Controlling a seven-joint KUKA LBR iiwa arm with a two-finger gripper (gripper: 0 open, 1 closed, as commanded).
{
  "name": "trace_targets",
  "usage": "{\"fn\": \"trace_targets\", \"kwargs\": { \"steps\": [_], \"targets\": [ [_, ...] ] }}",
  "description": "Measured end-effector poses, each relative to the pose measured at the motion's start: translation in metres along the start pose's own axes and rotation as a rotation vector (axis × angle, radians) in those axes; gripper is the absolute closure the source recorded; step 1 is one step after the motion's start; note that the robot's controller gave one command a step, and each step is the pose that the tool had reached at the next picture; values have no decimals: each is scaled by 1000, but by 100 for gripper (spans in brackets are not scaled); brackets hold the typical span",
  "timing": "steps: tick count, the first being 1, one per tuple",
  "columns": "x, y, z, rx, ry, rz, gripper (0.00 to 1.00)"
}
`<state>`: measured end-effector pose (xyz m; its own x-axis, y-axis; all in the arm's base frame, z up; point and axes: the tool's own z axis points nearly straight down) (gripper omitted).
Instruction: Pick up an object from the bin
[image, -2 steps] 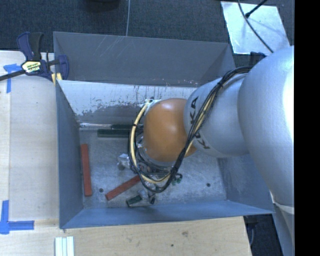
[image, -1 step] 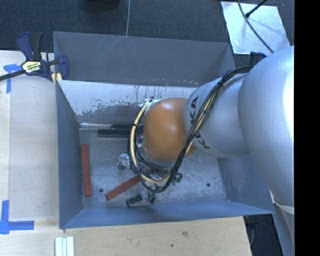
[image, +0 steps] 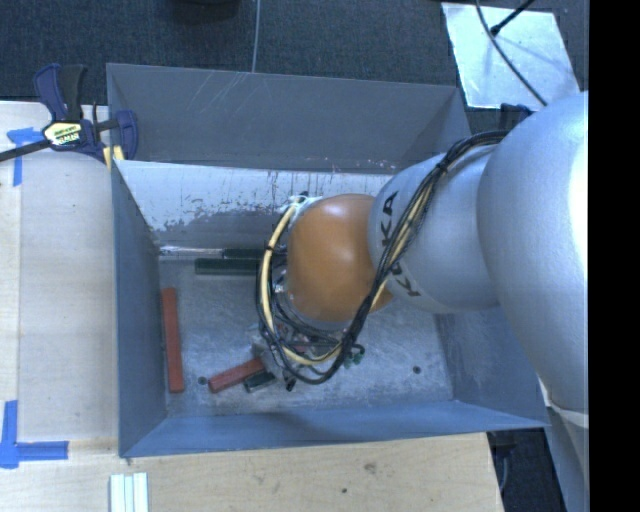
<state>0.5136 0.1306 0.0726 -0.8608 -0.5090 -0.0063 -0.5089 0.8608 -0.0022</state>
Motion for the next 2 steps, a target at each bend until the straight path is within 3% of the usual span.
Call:
{"fn": "trace_targets", "kwargs": {
  "steps": [1,2],
  "targets": [
    [-1,0,-9,-1,2,-1,100],
    [-3,-1,-75,1,-3,0,100]
  ]
}}
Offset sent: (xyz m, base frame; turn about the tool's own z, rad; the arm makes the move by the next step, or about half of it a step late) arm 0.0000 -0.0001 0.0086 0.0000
